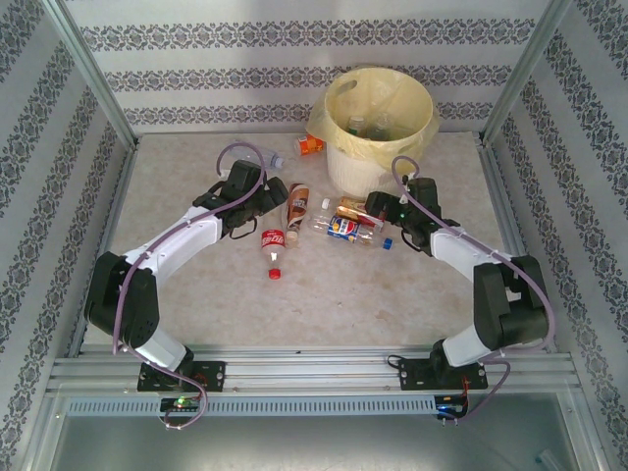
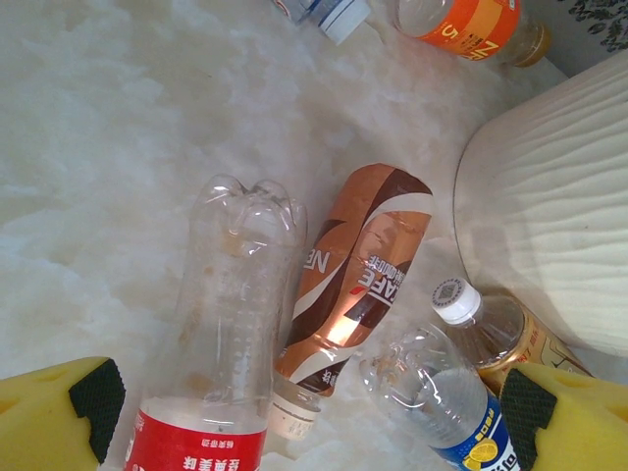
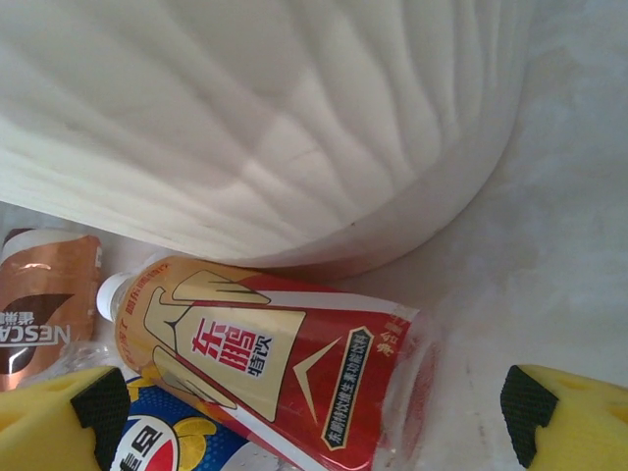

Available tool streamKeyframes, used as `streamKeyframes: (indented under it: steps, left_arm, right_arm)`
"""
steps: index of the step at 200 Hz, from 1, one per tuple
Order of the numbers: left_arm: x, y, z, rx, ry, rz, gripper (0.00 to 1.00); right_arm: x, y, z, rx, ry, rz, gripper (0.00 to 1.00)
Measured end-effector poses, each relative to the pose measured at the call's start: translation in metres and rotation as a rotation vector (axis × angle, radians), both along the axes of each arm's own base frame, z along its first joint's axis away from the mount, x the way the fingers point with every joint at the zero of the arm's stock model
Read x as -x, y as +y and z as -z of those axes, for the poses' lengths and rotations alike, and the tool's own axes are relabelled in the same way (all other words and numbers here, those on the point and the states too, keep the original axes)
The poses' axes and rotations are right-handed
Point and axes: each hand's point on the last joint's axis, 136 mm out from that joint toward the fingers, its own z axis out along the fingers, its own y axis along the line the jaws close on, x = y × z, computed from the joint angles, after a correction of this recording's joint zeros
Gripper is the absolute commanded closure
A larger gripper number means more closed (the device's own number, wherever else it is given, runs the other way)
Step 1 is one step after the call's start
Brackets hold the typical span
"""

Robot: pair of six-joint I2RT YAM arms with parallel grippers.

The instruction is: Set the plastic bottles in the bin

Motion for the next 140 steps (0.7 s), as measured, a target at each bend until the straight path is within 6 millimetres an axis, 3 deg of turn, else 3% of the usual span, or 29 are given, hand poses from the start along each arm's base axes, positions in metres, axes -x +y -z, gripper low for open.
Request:
streamKeyframes:
  steps: [67,140]
  left_arm:
    - [-0.001,0.003,0.0,0.002,0.0,-0.01,0.0]
    - [-0.001,0.003,0.001,0.002,0.002,-0.011,0.0]
  right_arm:
    - [0.002,0.012,0.017,-0.077,0.056,-0.011,0.02]
    - [0.015,0.048,0.025,-0.113,0.092,-0.097,0.02]
